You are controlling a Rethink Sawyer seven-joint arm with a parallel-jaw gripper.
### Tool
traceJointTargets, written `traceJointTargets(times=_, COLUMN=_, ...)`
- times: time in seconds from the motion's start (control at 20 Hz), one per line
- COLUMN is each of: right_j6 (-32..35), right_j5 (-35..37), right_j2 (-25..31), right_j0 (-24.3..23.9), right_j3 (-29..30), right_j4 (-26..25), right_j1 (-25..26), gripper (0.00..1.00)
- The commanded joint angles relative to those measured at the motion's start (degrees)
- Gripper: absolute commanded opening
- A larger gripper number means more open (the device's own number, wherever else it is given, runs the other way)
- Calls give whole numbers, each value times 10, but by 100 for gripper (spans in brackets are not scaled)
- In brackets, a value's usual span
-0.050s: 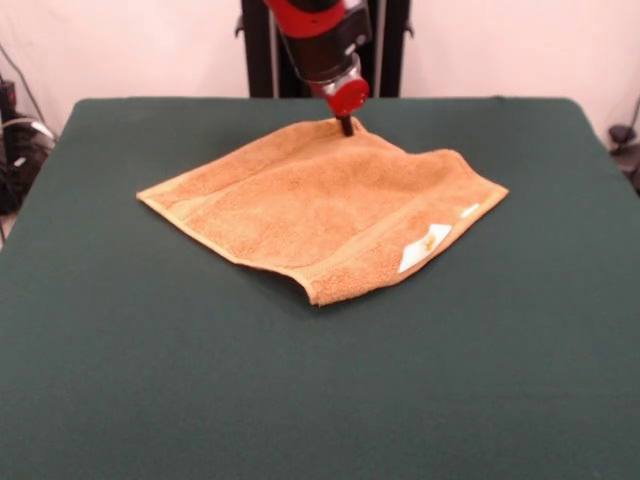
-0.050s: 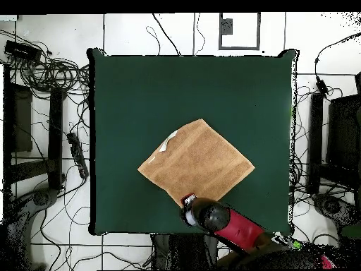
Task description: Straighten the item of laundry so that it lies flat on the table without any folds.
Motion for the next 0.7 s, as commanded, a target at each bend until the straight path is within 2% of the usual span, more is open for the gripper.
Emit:
traceJointTargets(times=0.05, right_j6=-10, right_j5=78, right_j2=-4, right_j0=9, right_j3=-54, right_j4=-22, right_j1=-20, gripper=0)
traceJointTargets(times=0.7, right_j6=-16, right_j5=145, right_j2=-16, right_j0=-20, right_j3=-48, right_j4=-70, right_j1=-69, gripper=0)
